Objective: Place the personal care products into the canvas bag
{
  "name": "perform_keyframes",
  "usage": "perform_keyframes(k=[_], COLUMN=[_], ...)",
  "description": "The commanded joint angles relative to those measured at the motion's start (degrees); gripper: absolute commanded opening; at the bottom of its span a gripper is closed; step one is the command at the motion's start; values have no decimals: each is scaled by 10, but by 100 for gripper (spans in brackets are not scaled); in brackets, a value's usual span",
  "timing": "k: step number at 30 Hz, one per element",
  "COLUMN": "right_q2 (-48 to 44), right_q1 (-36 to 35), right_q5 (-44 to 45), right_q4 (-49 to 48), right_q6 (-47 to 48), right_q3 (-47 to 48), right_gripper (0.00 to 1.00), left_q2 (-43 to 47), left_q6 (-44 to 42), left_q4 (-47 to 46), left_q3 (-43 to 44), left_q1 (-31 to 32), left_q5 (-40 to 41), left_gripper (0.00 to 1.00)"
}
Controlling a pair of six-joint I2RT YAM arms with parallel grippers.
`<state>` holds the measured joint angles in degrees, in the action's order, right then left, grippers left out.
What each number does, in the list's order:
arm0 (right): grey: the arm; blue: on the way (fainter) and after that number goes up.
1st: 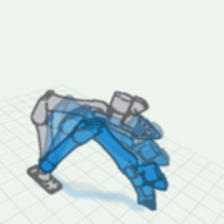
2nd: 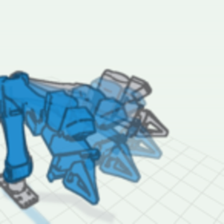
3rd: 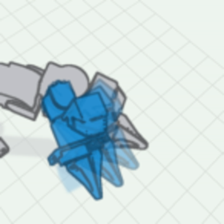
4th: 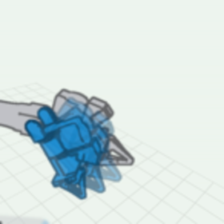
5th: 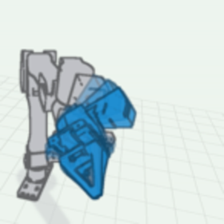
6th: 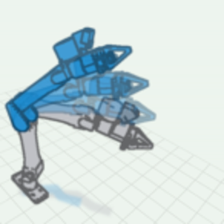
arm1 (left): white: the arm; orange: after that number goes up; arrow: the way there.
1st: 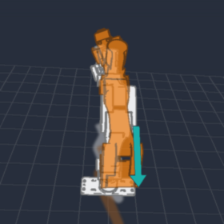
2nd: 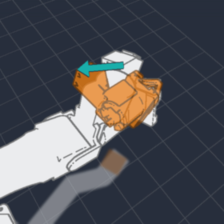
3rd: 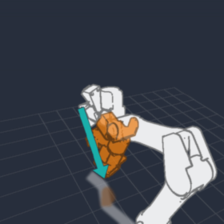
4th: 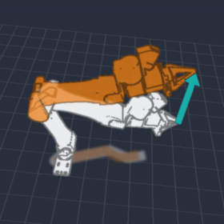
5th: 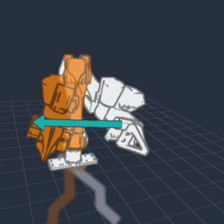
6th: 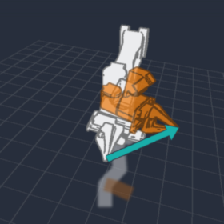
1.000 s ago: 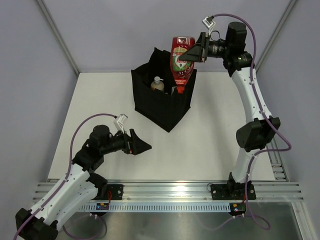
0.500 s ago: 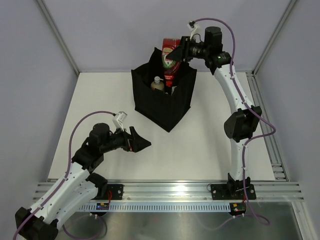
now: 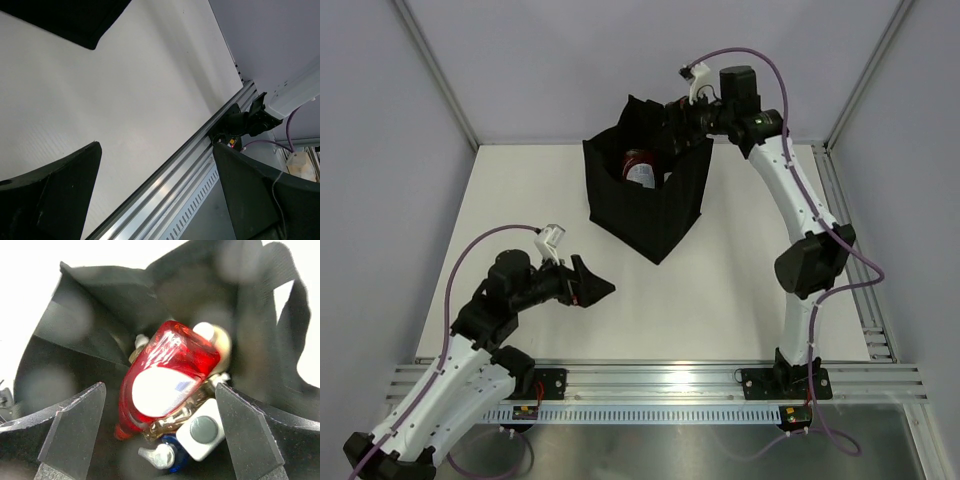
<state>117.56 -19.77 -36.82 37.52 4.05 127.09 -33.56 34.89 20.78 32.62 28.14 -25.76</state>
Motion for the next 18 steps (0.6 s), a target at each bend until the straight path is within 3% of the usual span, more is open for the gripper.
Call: perform_keyframes(k=[1,6,11,14,18], right_q2=[-103,-234,-411,-491,-623], right_q1=[2,43,149,178,179], right_q5=[46,60,54,107,215], right_q4=[-8,-14,-24,26,-23], right_q6=[52,47,18,52,33], right_q3=[16,-82,-303,-400,-597], right_gripper=[100,100,100,99,100], left_q2=[17,17,17,22,31], left_q6=[-27,-65,-99,-109,-120], left_q4=[42,70,67,64,62], left_q3=[52,83,86,85,80], left_q1=[2,2,2,2,2], left_q5=[28,40,68,90,122], left_gripper=[99,99,99,99,99])
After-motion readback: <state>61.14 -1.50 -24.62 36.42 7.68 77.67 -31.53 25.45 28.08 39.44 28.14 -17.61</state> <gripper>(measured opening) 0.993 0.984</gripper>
